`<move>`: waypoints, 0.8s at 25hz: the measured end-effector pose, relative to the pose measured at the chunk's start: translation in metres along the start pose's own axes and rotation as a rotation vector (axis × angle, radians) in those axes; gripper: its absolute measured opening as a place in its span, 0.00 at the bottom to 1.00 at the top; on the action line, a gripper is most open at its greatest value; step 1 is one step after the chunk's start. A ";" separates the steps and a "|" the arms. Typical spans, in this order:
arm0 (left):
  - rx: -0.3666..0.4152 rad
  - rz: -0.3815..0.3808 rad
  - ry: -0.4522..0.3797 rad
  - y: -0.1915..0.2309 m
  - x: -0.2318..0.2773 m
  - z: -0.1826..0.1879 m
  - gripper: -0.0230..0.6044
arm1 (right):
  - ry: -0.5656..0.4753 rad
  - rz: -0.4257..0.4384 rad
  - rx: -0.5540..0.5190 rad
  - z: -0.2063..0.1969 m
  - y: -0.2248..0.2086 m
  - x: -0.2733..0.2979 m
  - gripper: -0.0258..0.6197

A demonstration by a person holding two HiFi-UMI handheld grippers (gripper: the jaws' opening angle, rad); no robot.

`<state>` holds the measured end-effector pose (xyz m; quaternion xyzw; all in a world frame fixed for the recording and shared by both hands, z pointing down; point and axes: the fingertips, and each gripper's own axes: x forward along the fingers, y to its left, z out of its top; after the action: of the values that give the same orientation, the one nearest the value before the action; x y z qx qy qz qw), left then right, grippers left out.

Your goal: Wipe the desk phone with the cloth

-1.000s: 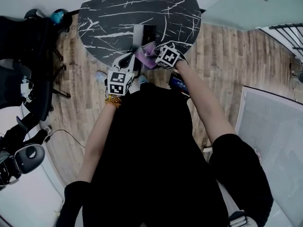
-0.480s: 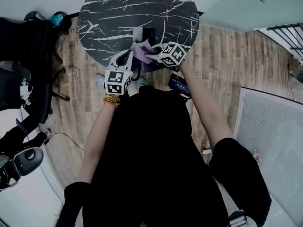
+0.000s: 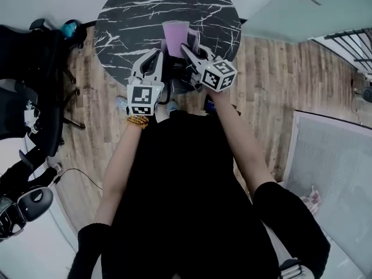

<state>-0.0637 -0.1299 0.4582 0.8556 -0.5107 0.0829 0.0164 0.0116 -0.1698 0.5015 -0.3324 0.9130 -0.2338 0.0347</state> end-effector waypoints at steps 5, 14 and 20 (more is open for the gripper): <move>0.052 0.030 0.002 -0.008 0.003 -0.004 0.06 | 0.038 -0.010 -0.083 -0.009 0.010 -0.004 0.13; 0.035 0.013 0.039 -0.023 0.010 -0.020 0.06 | 0.019 -0.025 -0.290 -0.027 0.023 -0.017 0.13; 0.015 0.005 0.074 -0.022 0.015 -0.033 0.06 | 0.022 -0.075 -0.322 -0.029 0.007 -0.022 0.13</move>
<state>-0.0411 -0.1287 0.4948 0.8507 -0.5114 0.1183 0.0288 0.0182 -0.1395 0.5217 -0.3649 0.9260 -0.0892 -0.0376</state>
